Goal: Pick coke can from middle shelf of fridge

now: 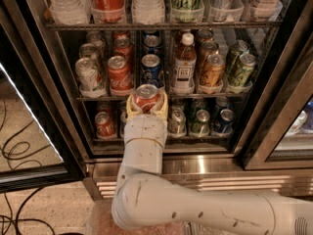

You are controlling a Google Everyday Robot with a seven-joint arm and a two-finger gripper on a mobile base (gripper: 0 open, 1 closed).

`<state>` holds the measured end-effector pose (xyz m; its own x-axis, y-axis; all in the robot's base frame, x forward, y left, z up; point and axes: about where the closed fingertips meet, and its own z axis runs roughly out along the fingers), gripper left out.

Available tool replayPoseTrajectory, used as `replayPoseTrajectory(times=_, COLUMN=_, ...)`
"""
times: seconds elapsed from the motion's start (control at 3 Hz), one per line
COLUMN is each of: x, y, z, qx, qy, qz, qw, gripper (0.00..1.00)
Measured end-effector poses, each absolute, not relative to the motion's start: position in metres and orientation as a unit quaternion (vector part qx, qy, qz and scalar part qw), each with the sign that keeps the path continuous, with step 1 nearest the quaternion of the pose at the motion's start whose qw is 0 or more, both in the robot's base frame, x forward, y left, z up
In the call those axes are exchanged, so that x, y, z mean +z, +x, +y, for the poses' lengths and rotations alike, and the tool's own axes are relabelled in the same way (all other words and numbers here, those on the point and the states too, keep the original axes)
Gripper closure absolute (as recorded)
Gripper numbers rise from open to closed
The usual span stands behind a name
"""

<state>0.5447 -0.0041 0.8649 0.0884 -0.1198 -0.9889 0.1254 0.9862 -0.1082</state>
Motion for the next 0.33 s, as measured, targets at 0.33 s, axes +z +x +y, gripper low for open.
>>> replayPoseTrajectory(times=0.33, x=0.8649, y=0.5447, z=-0.0041, qx=-0.083, qy=0.002, qz=0.670, qw=0.738, gripper=1.00)
